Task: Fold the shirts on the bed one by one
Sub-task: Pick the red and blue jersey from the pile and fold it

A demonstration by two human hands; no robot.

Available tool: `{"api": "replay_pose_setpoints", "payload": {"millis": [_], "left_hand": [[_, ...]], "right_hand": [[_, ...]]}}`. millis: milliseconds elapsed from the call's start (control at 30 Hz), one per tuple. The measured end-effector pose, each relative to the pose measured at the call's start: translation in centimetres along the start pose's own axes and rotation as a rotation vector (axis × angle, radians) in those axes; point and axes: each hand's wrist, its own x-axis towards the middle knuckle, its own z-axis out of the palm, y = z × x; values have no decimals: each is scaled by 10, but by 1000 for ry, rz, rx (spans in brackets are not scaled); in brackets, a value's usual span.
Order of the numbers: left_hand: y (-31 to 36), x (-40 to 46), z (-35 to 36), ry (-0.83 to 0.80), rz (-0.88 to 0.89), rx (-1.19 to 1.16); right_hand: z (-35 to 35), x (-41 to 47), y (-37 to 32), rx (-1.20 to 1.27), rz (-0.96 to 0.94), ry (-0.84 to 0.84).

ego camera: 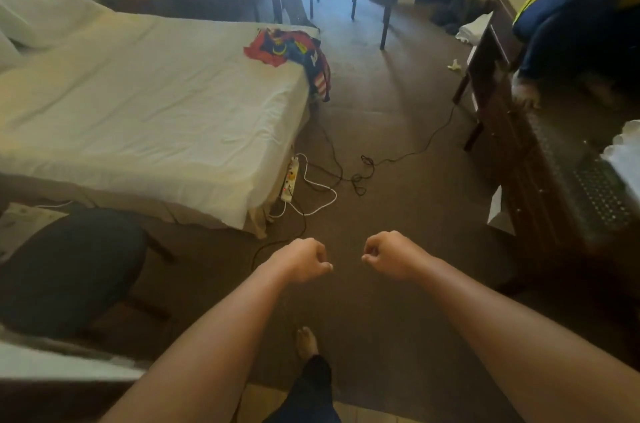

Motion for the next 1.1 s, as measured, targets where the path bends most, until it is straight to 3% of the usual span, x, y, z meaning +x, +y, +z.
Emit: {"api": "replay_pose_setpoints", "payload": {"millis": [400, 733, 900, 1100], "left_hand": [[-28, 190, -191, 68, 61, 98], [-26, 351, -295, 97, 13, -7], [-7, 424, -348, 163, -40, -114], [-13, 489, -399, 130, -86, -255]], "right_hand": [[-126, 215, -35, 7, -4, 43], [-243, 389, -11, 21, -77, 33], [-316, 475, 9, -54, -103, -5], [-367, 564, 10, -153, -145, -63]]}}
